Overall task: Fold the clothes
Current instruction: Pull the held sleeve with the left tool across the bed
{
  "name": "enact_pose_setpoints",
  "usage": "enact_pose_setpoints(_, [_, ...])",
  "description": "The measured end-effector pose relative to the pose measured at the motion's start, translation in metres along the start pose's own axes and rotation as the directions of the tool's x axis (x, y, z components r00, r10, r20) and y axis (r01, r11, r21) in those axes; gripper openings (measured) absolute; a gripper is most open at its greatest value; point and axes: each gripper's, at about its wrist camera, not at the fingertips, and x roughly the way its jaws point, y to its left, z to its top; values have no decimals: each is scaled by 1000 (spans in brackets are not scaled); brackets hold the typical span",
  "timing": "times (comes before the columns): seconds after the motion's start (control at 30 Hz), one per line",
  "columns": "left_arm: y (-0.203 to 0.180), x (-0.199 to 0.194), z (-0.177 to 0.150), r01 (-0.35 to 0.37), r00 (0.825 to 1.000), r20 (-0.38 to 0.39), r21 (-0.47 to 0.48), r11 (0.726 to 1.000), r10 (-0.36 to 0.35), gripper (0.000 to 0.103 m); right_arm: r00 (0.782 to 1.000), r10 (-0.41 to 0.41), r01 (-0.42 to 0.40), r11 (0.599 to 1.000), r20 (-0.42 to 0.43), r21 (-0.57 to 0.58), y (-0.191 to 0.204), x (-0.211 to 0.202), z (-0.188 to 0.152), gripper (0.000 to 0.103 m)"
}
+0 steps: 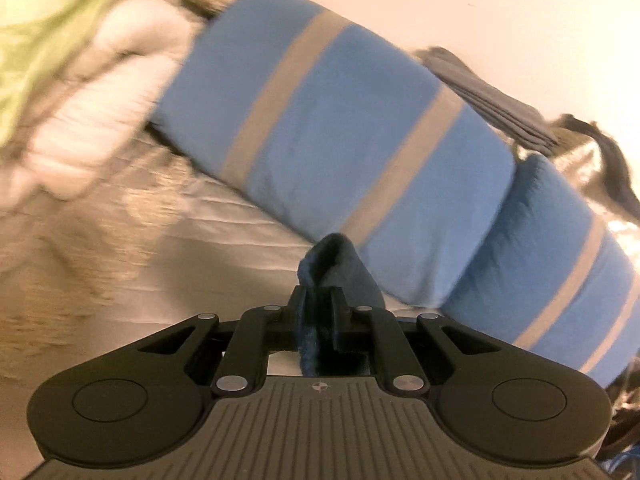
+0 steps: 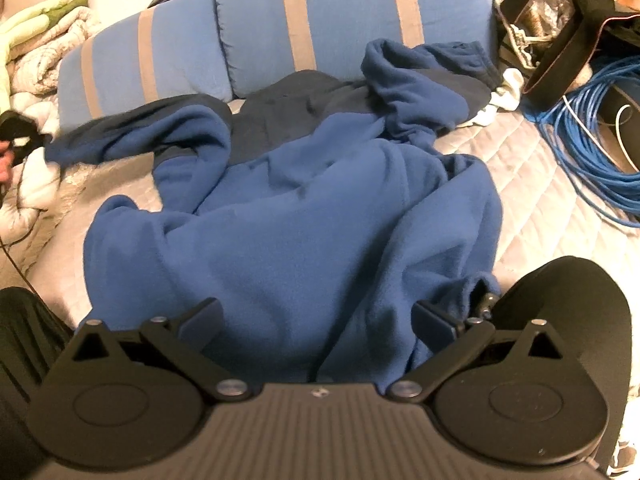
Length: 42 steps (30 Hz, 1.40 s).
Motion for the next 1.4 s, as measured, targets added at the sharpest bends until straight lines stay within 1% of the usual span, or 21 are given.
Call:
enact_pose_setpoints(0.03, [9, -8, 2, -26, 1000, 13, 2, 1000, 26, 5, 1000, 5, -5, 1000, 0, -3, 2, 0, 0, 103])
enact_pose_setpoints(0.1, [27, -23, 8, -87, 995, 43, 9, 996, 87, 5, 1000, 16, -16, 1000, -1, -9, 5, 1, -1, 103])
enact_pose_setpoints(0.23, [67, -42, 13, -164, 986, 31, -11, 986, 164, 6, 999, 33, -33, 999, -9, -19, 12, 4, -4, 103])
enact_pose_setpoints(0.3, [79, -45, 8, -183, 983, 24, 3, 983, 183, 10, 999, 40, -41, 999, -15, -21, 16, 5, -5, 103])
enact_pose_setpoints(0.33, [82, -45, 5, -183, 983, 22, 16, 983, 183, 19, 999, 43, -44, 999, -17, -25, 18, 5, -6, 103])
enact_pose_setpoints(0.37, [82, -45, 1, -176, 984, 24, 31, 984, 175, 36, 999, 46, -46, 998, -19, -31, 20, 5, -7, 103])
enact_pose_setpoints(0.43, [83, -44, -7, -161, 987, 27, 63, 985, 160, 53, 999, 44, -45, 998, -19, -45, 24, 3, -8, 103])
enact_pose_setpoints(0.53, [82, -40, -21, -76, 997, 16, 116, 990, 74, 65, 999, 35, -36, 998, -16, -52, 25, 1, -10, 103])
enact_pose_setpoints(0.57, [80, -35, -27, -51, 999, 5, 132, 990, 51, 66, 999, 31, -32, 998, -16, -51, 25, 0, -10, 103])
enact_pose_setpoints(0.7, [72, -10, -52, 54, 996, -75, 217, 975, -39, 66, 1000, 11, -12, 999, -17, -46, 24, -3, -11, 103])
enact_pose_setpoints(0.77, [66, 3, -68, 85, 993, -105, 302, 949, -55, 66, 1000, 4, -5, 999, -17, -45, 23, -4, -11, 103])
enact_pose_setpoints(0.87, [58, 25, -90, 120, 985, -163, 425, 897, -54, 65, 1000, -7, 6, 999, -18, -44, 22, -4, -11, 103])
enact_pose_setpoints(0.93, [58, 37, -99, 148, 978, -201, 456, 878, -60, 65, 1000, -14, 13, 999, -22, -43, 21, -3, -11, 103])
enact_pose_setpoints(1.0, [61, 46, -104, 187, 968, -233, 437, 880, -90, 65, 999, -19, 17, 999, -28, -42, 20, -1, -11, 103])
enact_pose_setpoints(1.03, [63, 49, -104, 209, 963, -243, 418, 884, -113, 61, 999, -21, 20, 999, -32, -42, 20, 1, -11, 103])
enact_pose_setpoints(1.07, [65, 53, -103, 232, 957, -254, 397, 888, -136, 45, 999, -23, 22, 999, -36, -43, 20, 2, -11, 103])
enact_pose_setpoints(1.1, [65, 57, -101, 245, 953, -261, 374, 894, -153, 35, 999, -25, 23, 999, -39, -44, 21, 4, -11, 103])
enact_pose_setpoints(1.13, [65, 59, -96, 242, 955, -252, 359, 902, -156, 27, 999, -27, 25, 999, -43, -46, 21, 5, -11, 103])
enact_pose_setpoints(1.17, [64, 61, -91, 239, 957, -242, 343, 909, -160, 23, 999, -27, 25, 999, -46, -48, 22, 7, -11, 103])
enact_pose_setpoints(1.27, [61, 67, -76, 230, 962, -212, 294, 928, -171, 18, 998, -29, 26, 998, -57, -53, 23, 11, -12, 103])
enact_pose_setpoints(1.4, [52, 75, -50, 210, 972, -156, 248, 946, -175, 18, 997, -33, 29, 998, -74, -59, 26, 17, -12, 103])
